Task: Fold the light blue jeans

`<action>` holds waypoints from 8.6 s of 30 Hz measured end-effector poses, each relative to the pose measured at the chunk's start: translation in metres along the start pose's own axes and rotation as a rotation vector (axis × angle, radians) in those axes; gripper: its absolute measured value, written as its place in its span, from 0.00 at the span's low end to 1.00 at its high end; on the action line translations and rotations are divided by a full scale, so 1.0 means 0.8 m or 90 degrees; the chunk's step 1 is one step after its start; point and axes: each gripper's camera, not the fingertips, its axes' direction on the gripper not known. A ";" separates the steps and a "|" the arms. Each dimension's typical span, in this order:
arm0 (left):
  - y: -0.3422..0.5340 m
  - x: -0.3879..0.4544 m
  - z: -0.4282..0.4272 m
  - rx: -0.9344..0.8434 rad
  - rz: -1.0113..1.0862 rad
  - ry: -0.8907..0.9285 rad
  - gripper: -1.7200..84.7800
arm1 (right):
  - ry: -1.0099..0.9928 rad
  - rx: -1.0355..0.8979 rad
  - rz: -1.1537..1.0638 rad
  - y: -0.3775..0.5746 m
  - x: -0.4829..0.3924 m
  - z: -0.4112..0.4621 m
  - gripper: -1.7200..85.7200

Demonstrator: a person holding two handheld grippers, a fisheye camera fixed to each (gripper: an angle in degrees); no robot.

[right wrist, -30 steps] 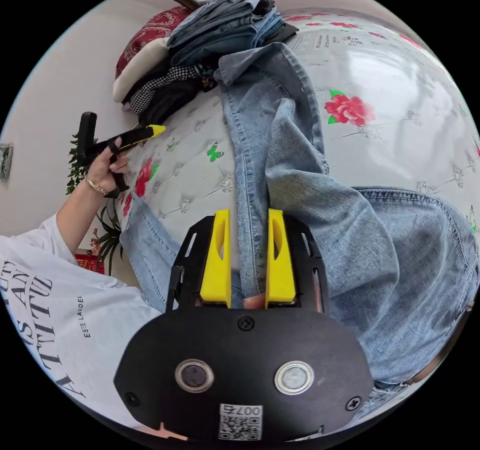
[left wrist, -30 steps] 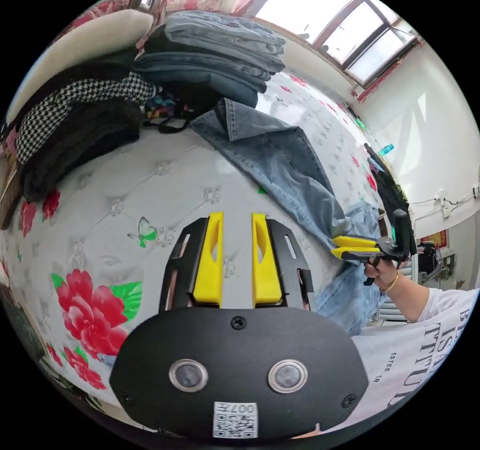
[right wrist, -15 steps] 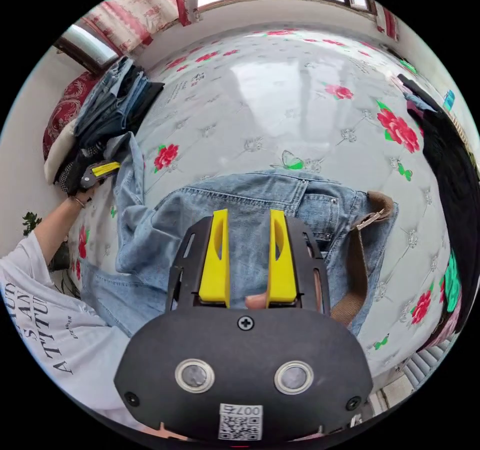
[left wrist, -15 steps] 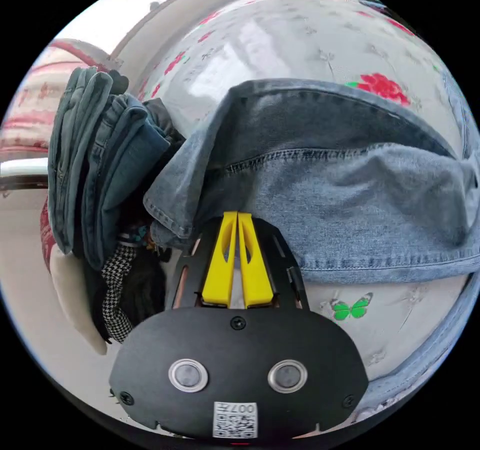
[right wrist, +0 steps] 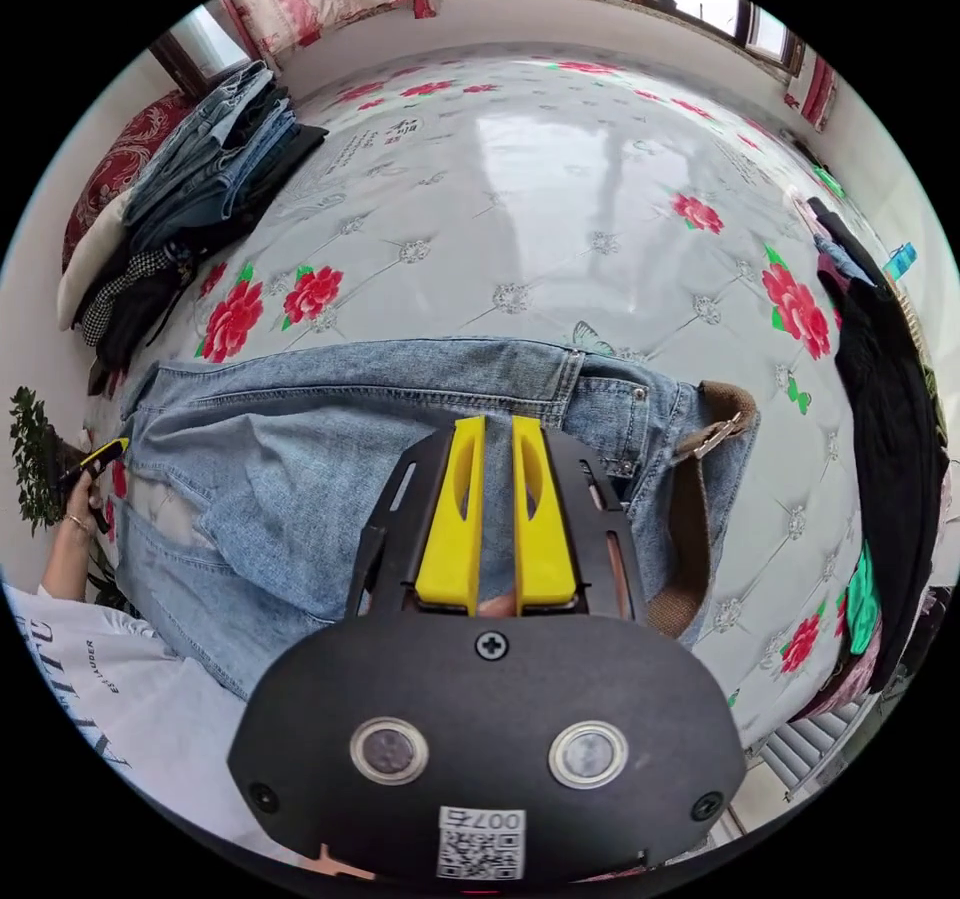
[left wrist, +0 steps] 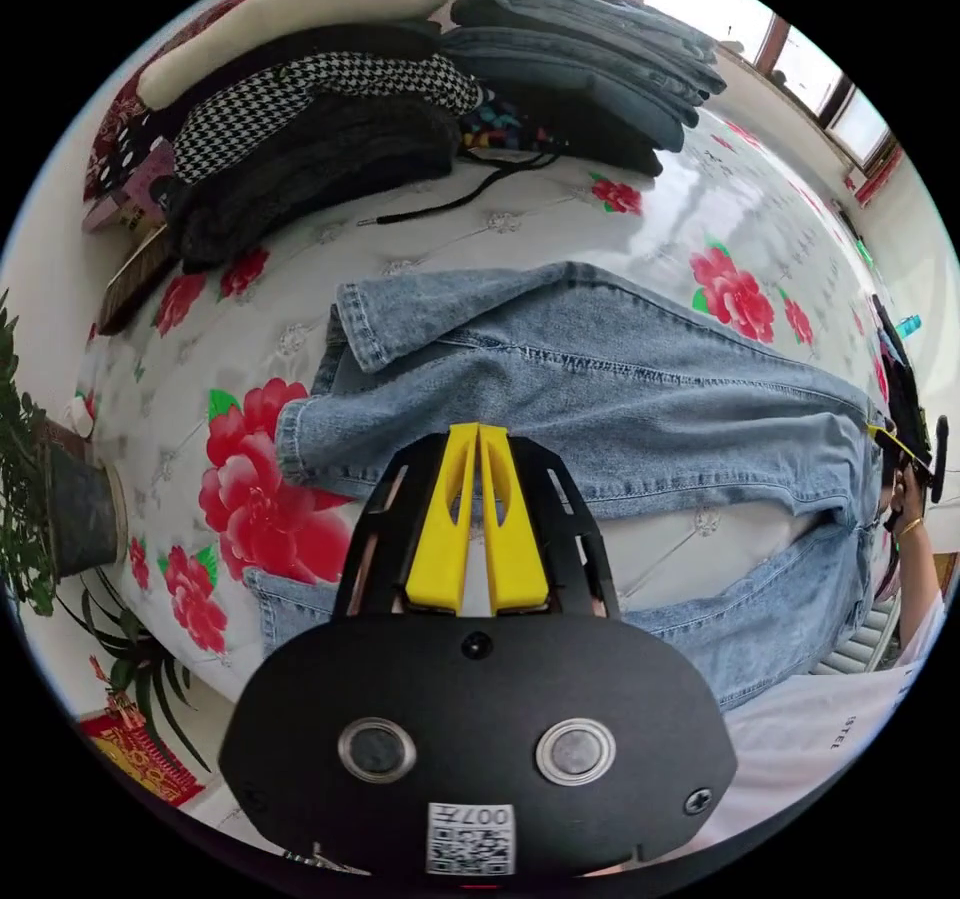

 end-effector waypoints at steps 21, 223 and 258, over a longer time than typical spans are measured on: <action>-0.110 -0.050 0.025 0.001 0.044 0.098 0.01 | -0.124 -0.081 -0.172 0.139 -0.179 0.020 0.03; 0.746 -0.488 -0.402 0.219 -0.541 0.256 0.14 | -0.237 -0.239 -0.662 -0.075 -0.899 -0.303 0.07; 0.714 -0.562 -0.301 0.252 -0.690 0.334 0.22 | -0.255 -0.177 -0.343 -0.033 -0.496 -0.313 0.03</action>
